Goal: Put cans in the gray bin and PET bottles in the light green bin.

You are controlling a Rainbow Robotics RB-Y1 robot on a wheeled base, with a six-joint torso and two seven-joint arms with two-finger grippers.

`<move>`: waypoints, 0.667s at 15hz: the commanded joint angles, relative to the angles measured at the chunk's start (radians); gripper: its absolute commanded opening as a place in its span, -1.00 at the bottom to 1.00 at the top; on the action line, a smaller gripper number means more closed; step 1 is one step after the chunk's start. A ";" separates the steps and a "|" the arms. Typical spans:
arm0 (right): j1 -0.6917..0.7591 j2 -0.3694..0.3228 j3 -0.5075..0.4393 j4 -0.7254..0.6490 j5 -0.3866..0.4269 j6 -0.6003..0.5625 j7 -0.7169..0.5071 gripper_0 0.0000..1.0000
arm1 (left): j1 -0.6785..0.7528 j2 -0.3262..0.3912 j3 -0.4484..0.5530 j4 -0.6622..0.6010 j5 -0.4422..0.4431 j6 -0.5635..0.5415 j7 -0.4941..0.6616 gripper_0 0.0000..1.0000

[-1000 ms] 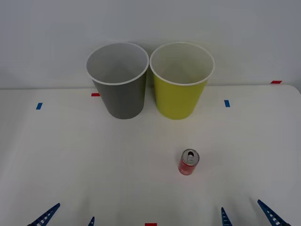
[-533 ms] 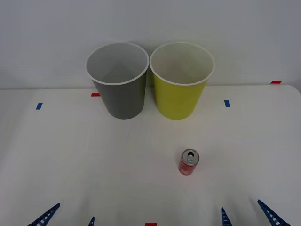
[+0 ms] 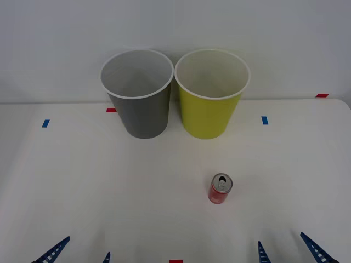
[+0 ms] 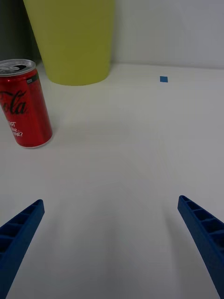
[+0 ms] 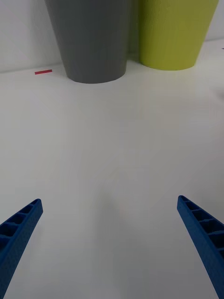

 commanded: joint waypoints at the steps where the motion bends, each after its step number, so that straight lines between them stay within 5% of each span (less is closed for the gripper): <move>1: 0.000 0.000 0.000 0.000 0.000 0.000 0.000 1.00 | 0.000 0.000 0.000 0.000 0.000 0.000 0.000 1.00; 10: 0.000 0.000 0.000 0.000 0.000 0.000 0.000 1.00 | 0.000 0.000 0.000 0.000 0.000 0.000 0.000 1.00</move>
